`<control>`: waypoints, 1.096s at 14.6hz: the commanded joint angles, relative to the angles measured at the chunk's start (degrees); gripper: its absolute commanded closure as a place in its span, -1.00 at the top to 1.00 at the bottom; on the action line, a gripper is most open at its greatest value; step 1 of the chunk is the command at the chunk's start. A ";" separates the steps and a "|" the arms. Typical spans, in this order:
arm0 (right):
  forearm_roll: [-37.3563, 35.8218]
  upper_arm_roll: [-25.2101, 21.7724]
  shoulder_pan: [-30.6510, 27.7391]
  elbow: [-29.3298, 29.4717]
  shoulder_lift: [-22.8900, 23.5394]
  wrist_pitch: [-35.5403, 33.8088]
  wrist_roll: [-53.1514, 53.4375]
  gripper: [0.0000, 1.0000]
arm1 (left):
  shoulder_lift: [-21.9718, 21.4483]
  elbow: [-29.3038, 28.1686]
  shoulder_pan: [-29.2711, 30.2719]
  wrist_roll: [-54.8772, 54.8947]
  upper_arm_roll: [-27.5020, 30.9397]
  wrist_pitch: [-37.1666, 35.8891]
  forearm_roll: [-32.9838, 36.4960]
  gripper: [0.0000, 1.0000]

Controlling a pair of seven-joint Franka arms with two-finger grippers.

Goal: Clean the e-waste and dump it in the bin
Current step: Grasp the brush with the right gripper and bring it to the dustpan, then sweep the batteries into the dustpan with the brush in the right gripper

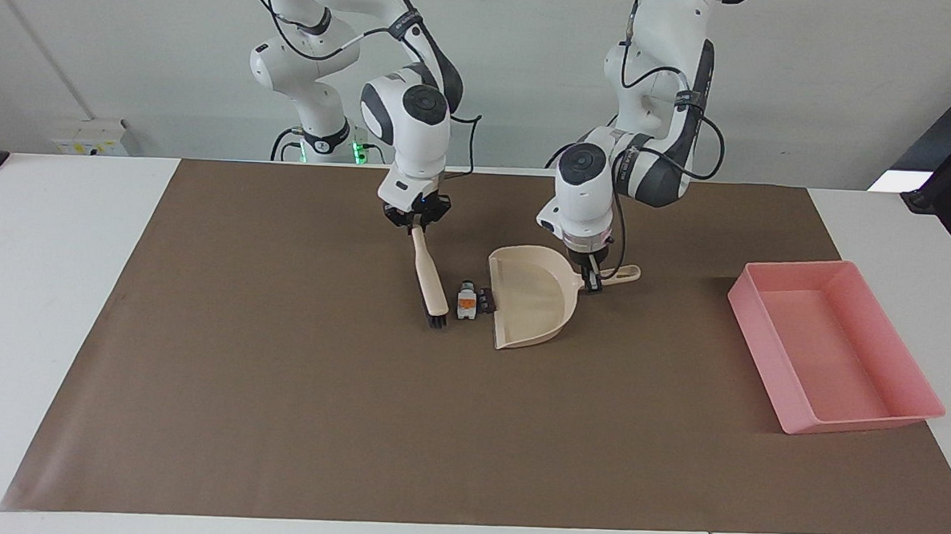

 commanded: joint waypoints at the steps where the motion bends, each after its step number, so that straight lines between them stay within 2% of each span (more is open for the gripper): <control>1: 0.25 0.26 1.63 1.18 1.51 0.01 0.58 -1.00 | 0.77 0.08 -1.28 -1.13 0.60 -0.06 1.01 -0.99; 3: 4.97 0.61 2.42 3.28 4.31 0.54 0.32 -1.00 | 0.77 -0.01 -1.37 -1.13 0.52 -0.06 1.01 -0.99; 7: 21.92 2.10 4.36 14.95 14.50 0.89 -0.99 -1.00 | 0.94 -0.09 -1.37 -0.78 0.60 0.12 1.01 -0.99; 10: 27.66 3.33 4.62 17.35 14.87 0.80 -1.26 -1.00 | 1.12 -0.01 -1.11 0.45 0.52 0.47 1.01 -0.99; 12: 27.77 3.78 4.71 17.44 14.09 -0.16 -1.00 -1.00 | 1.12 0.17 -0.76 1.94 0.52 1.08 1.01 -0.99; 16: 25.41 3.25 4.19 16.22 8.39 -4.99 1.62 -1.00 | 0.86 0.17 0.04 4.58 0.43 3.98 0.49 -0.99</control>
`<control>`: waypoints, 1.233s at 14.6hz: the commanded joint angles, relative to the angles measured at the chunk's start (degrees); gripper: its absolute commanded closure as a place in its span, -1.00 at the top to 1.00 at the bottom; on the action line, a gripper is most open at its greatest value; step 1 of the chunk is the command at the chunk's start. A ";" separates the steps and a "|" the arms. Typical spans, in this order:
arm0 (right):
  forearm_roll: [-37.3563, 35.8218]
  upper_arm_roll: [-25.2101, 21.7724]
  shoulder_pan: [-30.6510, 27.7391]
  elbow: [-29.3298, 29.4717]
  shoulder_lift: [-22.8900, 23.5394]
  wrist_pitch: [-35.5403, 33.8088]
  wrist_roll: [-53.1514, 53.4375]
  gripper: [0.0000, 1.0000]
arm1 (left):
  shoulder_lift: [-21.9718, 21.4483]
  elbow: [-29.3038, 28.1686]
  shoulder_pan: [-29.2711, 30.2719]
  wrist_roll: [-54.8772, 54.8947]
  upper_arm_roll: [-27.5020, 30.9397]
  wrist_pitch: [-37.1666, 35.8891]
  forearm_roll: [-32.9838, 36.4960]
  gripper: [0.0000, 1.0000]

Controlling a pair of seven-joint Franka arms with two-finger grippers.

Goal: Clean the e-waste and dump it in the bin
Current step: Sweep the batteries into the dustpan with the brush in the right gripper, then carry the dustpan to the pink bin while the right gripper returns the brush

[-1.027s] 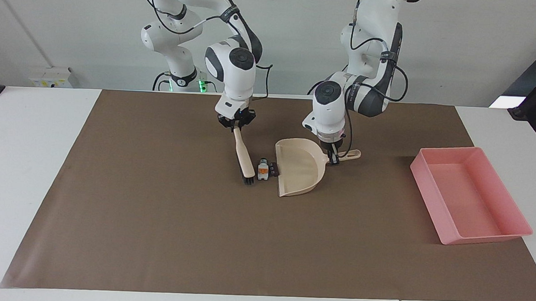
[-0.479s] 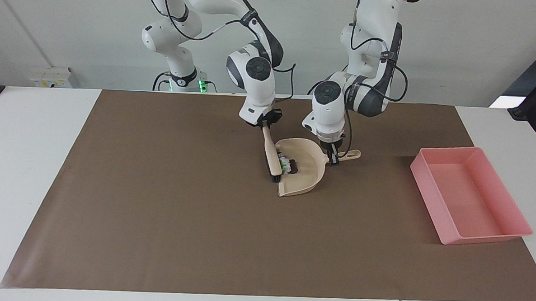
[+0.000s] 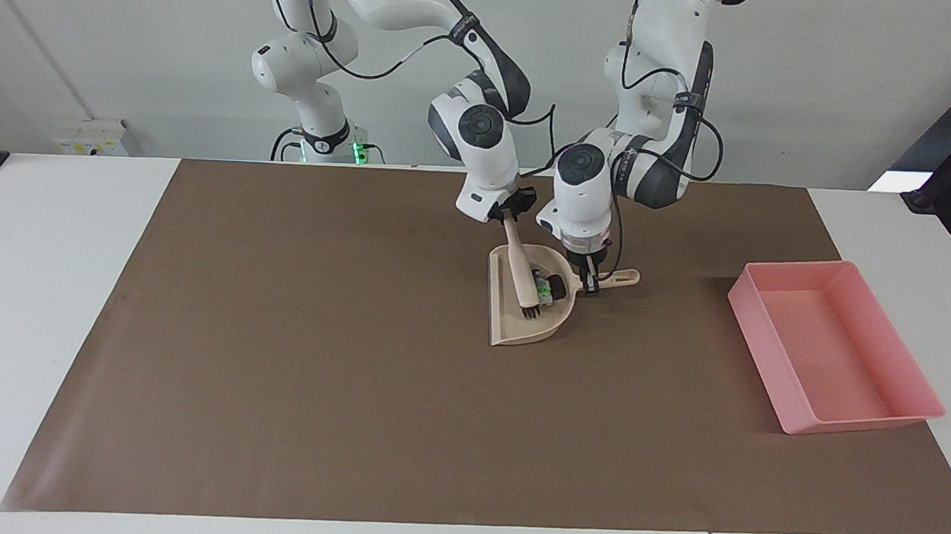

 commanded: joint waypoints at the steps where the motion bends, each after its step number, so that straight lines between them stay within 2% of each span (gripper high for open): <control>1: -4.32 -0.39 -1.02 -1.03 -6.39 -4.83 3.93 -1.00 | 0.53 0.14 0.24 1.17 0.35 2.75 -0.02 -0.99; 4: -11.03 -0.48 -3.39 -1.03 -11.76 -12.56 7.81 -1.00 | 0.26 0.14 0.50 1.78 0.35 3.63 -3.78 -0.99; 6: -14.10 -0.40 -6.28 -1.03 -15.62 -18.53 7.82 -1.00 | 0.44 0.58 2.08 8.33 0.44 4.16 -10.44 -0.99; 9: -18.50 -0.48 -15.76 -1.03 -21.69 -28.90 1.79 -1.00 | 0.62 0.58 6.73 17.57 0.35 6.01 -18.28 -0.99; 11: -22.35 -0.48 -23.57 -1.29 -23.37 -33.14 -4.63 -1.00 | 0.53 1.10 9.37 23.81 0.44 5.92 -26.18 -0.99; 14: -24.22 -0.57 -37.90 -3.48 -23.55 -30.10 -15.09 -1.00 | 0.44 4.17 15.25 31.56 0.53 0.67 -33.84 -0.99; 18: -26.94 -0.57 -49.61 -8.84 -21.80 -22.89 -26.60 -1.00 | 0.88 13.66 23.42 34.04 0.70 -11.89 -34.21 -0.99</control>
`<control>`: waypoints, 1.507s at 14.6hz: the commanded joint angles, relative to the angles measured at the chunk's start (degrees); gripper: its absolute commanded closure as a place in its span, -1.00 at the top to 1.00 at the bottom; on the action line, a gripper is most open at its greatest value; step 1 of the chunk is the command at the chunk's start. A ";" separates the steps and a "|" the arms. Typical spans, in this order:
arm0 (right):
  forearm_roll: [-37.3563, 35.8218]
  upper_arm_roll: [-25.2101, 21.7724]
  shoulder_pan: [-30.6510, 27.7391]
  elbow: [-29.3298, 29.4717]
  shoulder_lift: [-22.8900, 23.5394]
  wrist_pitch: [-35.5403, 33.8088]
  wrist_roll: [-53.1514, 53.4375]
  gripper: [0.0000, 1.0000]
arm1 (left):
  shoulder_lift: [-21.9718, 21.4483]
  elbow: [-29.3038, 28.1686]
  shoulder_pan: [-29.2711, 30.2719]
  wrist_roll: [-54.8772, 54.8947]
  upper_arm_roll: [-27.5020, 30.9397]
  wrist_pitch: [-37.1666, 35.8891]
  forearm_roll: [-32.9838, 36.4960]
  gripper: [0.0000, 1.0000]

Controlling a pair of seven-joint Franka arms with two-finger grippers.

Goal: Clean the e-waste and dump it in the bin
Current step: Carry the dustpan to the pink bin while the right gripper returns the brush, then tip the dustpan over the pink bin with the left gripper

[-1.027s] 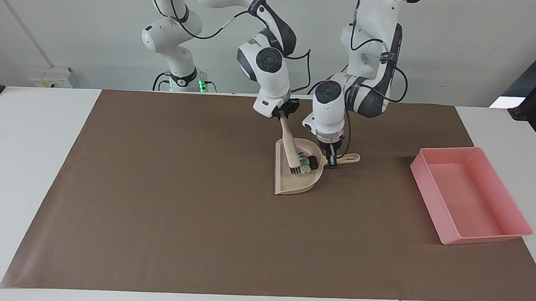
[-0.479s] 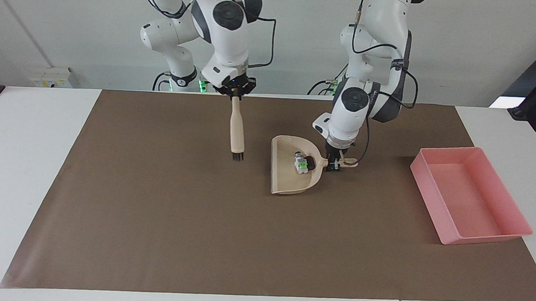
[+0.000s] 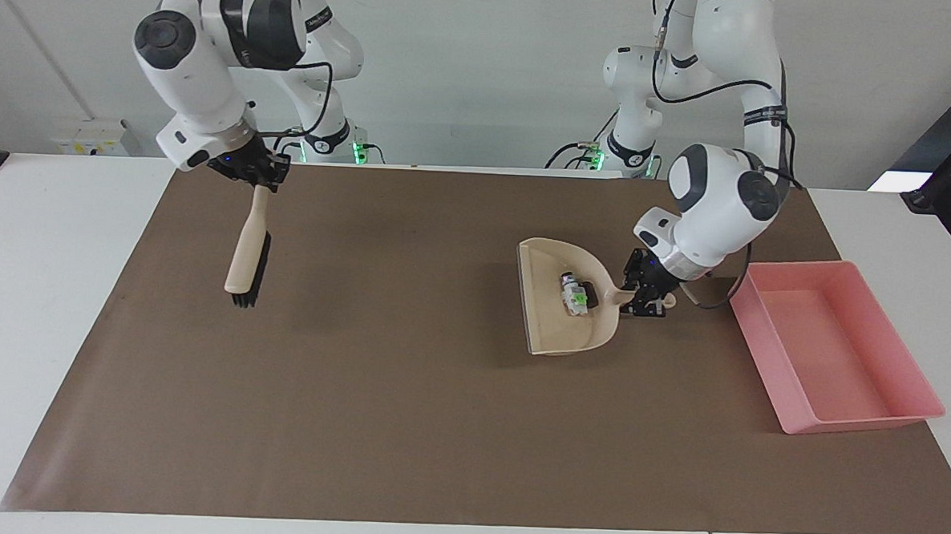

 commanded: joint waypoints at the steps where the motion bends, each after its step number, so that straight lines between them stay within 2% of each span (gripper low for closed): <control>1: -1.49 1.14 -5.92 -4.10 1.00 5.83 -6.74 -1.00 | 0.61 6.64 5.78 2.65 -0.24 -7.89 -1.46 -0.99; 2: -0.88 1.23 -8.55 -6.55 1.09 10.90 -7.55 -1.00 | 0.69 8.13 7.98 4.14 -0.07 -9.38 -1.46 -0.99; 4: -0.61 1.23 -10.24 -10.33 2.14 17.70 -9.82 -1.00 | 0.70 11.64 12.46 7.13 0.02 -12.28 -0.94 -0.99; 8: 0.00 1.23 -11.39 -12.36 3.99 18.42 -13.27 -1.00 | 3.93 19.20 19.50 12.58 0.29 -14.67 3.00 -0.99; 11: 2.73 1.23 -10.86 -15.00 4.78 22.11 -12.92 -1.00 | 6.22 23.61 23.02 13.39 3.08 -15.20 5.64 -0.99; 14: 2.73 1.23 -10.95 -16.32 4.61 24.56 -13.18 -1.00 | 8.25 27.04 23.03 12.95 6.96 -14.06 13.54 -0.99; 17: 2.73 1.23 -10.95 -19.13 3.90 27.12 -13.53 -0.99 | 8.87 27.04 23.03 12.60 8.28 -10.03 20.67 -0.99; 22: 2.73 1.23 -11.04 -19.75 3.64 27.30 -17.05 -0.90 | 8.87 26.52 22.33 12.51 8.90 -5.90 31.38 -0.99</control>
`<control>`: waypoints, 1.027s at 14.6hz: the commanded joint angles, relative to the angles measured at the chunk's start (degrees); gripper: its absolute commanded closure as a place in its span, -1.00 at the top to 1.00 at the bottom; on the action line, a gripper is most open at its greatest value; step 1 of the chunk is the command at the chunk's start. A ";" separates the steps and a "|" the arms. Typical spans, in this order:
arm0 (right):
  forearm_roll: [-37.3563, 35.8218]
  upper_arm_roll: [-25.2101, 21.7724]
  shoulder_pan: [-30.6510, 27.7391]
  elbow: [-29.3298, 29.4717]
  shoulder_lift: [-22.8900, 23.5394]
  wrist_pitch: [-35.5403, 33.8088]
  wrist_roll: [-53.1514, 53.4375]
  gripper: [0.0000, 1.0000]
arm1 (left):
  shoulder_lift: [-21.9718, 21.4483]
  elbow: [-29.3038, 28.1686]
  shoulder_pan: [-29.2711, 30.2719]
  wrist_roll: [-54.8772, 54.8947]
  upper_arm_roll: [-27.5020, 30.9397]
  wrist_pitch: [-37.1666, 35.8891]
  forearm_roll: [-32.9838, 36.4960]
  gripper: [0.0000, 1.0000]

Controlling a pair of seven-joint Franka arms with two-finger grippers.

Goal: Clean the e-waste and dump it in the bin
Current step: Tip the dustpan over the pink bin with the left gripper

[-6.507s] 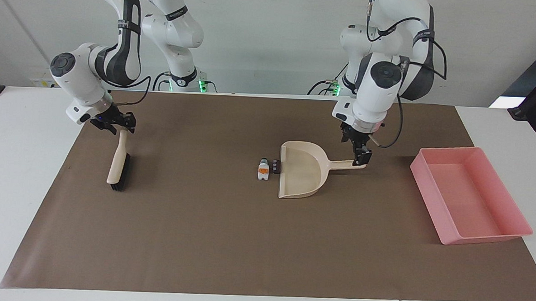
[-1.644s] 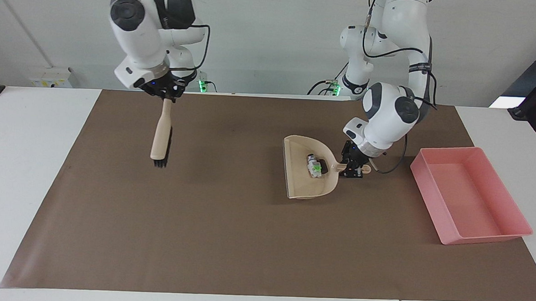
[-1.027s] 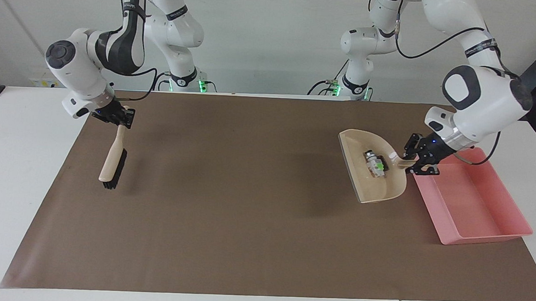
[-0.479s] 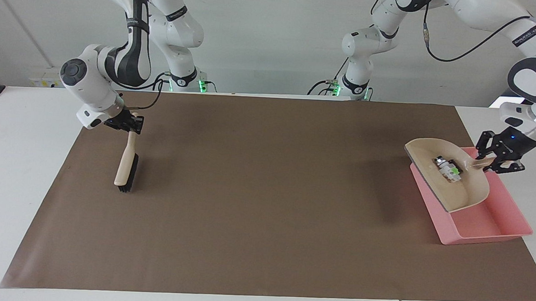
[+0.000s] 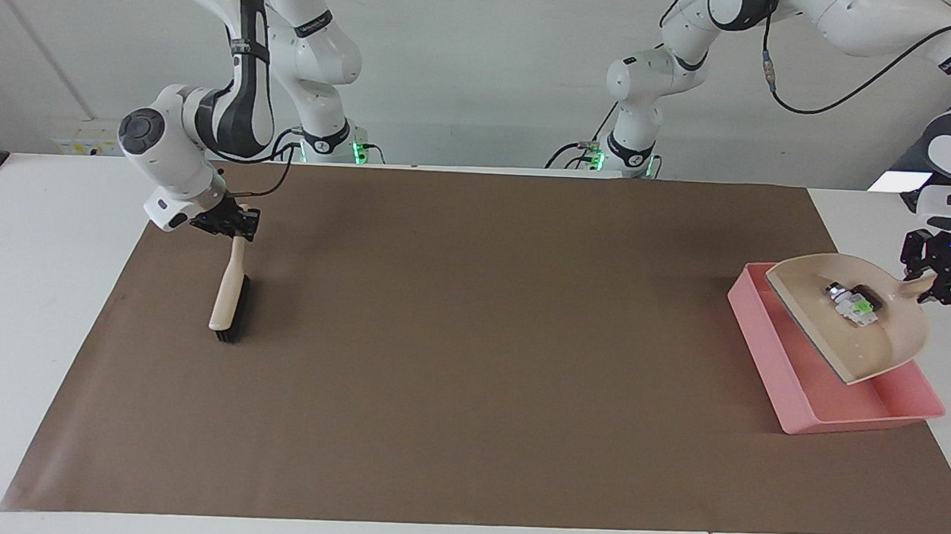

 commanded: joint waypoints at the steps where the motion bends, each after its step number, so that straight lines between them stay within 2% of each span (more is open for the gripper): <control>1: 1.19 0.34 -0.68 -1.71 -1.46 1.07 -2.49 -0.83 | 0.72 0.80 -1.48 -0.73 0.68 4.47 7.06 -0.99; 2: 1.10 0.25 -0.60 -1.62 -1.46 0.81 -2.31 -0.64 | 0.81 0.36 -1.74 -2.13 0.68 7.54 11.53 -0.99; 3: 1.10 0.33 -0.51 -1.27 -1.46 0.37 -2.22 -0.19 | 0.81 -0.43 -3.23 -4.40 0.68 8.36 16.88 -0.99; 4: 1.10 0.34 -0.33 -0.49 -1.29 -0.41 -2.22 0.63 | 0.55 -1.48 -4.37 -8.08 0.68 8.19 22.24 -0.99; 5: 0.84 0.34 -0.25 1.35 -0.76 -1.90 -2.31 1.00 | 0.11 -2.88 -4.82 -11.42 0.59 8.45 27.17 -0.99; 9: 0.14 0.95 0.02 12.77 0.30 -9.73 -2.22 1.00 | -1.73 -7.37 -7.36 -18.30 0.68 8.28 41.25 -0.99; 13: -2.59 1.04 3.26 23.58 0.82 -13.86 -0.21 1.00 | -2.79 -9.57 -7.64 -18.84 0.68 8.71 47.51 -0.99; 15: -2.77 1.04 4.32 29.37 2.05 -17.19 5.83 1.00 | -2.80 -9.58 -7.90 -18.84 0.59 8.46 49.79 -1.00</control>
